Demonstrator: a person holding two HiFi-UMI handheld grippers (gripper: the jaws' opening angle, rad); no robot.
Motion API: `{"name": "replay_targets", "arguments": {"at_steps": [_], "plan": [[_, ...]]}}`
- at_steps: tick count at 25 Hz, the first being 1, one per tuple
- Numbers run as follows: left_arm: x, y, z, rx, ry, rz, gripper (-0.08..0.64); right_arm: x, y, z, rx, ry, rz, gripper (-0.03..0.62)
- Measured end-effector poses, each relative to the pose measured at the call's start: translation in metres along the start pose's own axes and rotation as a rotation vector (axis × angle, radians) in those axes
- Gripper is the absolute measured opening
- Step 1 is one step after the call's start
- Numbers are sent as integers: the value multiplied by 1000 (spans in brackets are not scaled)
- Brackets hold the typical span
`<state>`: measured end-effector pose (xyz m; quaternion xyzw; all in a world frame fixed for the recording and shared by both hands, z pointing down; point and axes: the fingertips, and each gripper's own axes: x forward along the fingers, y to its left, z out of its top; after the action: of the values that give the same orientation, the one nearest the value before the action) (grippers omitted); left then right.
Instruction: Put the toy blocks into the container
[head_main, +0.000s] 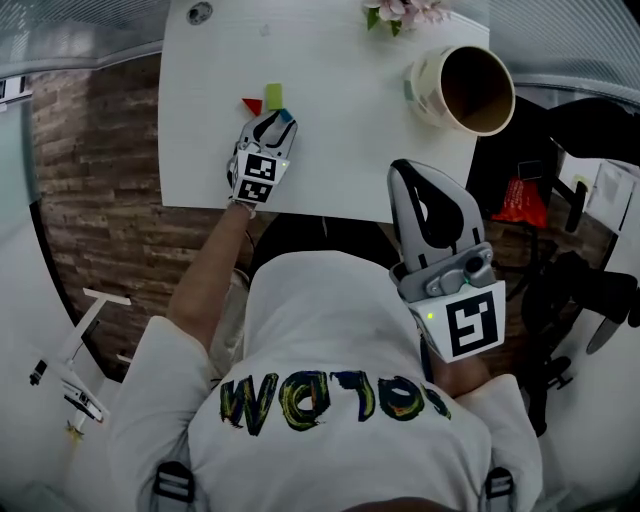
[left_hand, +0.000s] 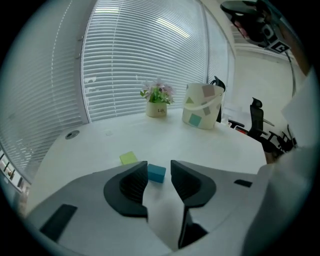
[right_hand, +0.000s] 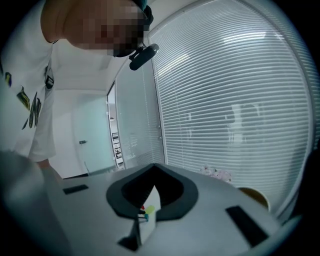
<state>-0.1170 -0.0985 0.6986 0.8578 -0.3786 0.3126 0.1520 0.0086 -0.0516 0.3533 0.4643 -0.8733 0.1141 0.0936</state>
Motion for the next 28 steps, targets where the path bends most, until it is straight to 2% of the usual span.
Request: {"name": "replay_targets", "arguments": {"at_steps": [9, 18, 28], "plan": [[19, 3, -9, 12, 22, 6, 156, 2, -2, -19, 30, 35, 4, 9], [18, 3, -4, 32, 12, 15, 146, -1, -7, -16, 20, 25, -2, 9], [-14, -3, 48, 32, -73, 18, 146, -9, -8, 9, -18, -25, -11, 9]]}}
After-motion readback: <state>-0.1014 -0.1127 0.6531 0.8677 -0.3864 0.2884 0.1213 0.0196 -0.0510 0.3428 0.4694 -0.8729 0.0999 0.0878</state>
